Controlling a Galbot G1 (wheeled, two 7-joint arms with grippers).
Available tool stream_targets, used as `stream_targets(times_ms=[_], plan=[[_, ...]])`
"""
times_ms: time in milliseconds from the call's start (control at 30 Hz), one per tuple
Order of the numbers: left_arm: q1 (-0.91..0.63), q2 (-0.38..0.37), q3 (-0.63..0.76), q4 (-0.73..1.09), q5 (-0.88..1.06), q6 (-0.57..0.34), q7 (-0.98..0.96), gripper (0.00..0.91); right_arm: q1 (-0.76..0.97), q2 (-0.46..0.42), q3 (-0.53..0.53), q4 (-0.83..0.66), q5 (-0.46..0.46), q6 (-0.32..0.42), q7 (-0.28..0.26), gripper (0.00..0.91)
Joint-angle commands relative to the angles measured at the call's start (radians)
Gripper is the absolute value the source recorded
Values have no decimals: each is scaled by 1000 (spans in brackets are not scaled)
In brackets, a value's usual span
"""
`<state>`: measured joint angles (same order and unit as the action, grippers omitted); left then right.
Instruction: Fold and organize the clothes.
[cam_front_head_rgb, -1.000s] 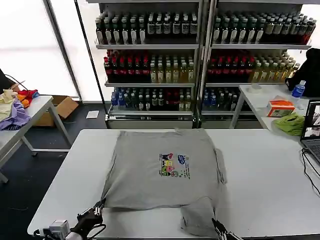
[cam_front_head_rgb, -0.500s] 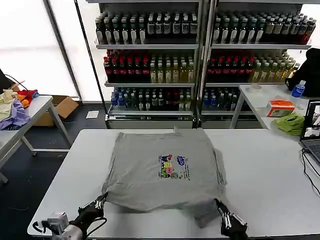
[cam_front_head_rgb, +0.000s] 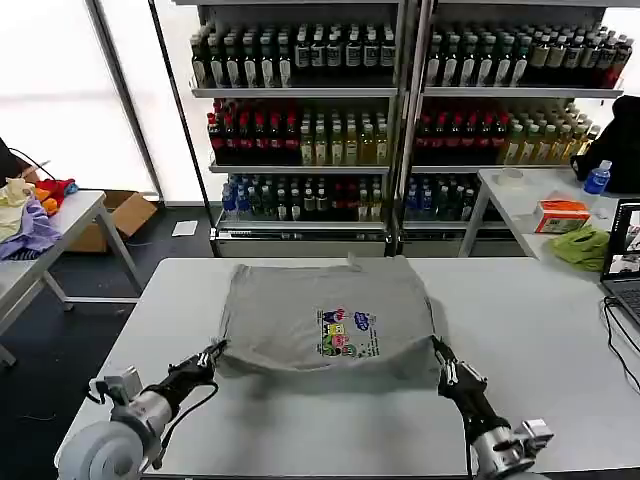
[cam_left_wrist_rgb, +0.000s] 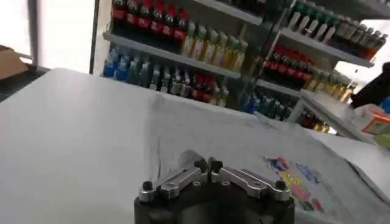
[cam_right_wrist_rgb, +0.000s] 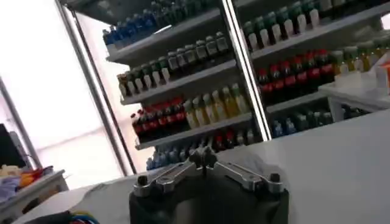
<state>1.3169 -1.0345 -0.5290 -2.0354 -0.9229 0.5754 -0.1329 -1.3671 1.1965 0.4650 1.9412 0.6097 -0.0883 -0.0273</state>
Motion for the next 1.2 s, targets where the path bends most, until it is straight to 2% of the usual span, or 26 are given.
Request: stream_targets(times_ms=[33, 133, 167, 200, 267, 333, 433, 633, 767, 933, 1000, 1200], plan=[[-244, 29, 89, 226, -57, 3, 6, 10, 193, -3, -77, -176, -43, -24, 11, 0], [-273, 15, 112, 274, -28, 3, 2, 20, 232, 6, -105, -239, -66, -29, 20, 0], [-279, 9, 118, 282, -15, 2, 3, 484, 243, 10, -114, -260, -77, -25, 24, 826], [-284, 0, 124, 294, -1, 2, 3, 907, 251, 16, -124, -278, -86, -28, 30, 907], [-289, -15, 133, 308, 43, 2, 7, 907, 267, 31, -138, -297, -90, -45, 51, 907], [-287, -23, 136, 318, 80, 2, 12, 907, 275, 40, -145, -305, -102, -84, 41, 907], [-277, -29, 123, 332, 115, 1, 21, 907, 272, 45, -153, -307, -134, -94, 36, 907], [-231, -8, 69, 268, 122, 1, 15, 907, 249, 40, -126, -262, -126, -99, 47, 907], [-189, 0, 23, 215, 141, 0, 3, 907, 217, 30, -81, -215, -125, -116, 93, 907], [-56, -9, 11, 112, 200, -11, -2, 907, 102, -3, -12, -79, -112, -142, 109, 907], [6, -23, 12, 76, 224, -10, 2, 907, 20, -14, 25, -33, -149, -152, 144, 907], [53, -59, 28, 77, 267, -11, 9, 907, -76, -14, 54, -6, -179, -174, 171, 907]])
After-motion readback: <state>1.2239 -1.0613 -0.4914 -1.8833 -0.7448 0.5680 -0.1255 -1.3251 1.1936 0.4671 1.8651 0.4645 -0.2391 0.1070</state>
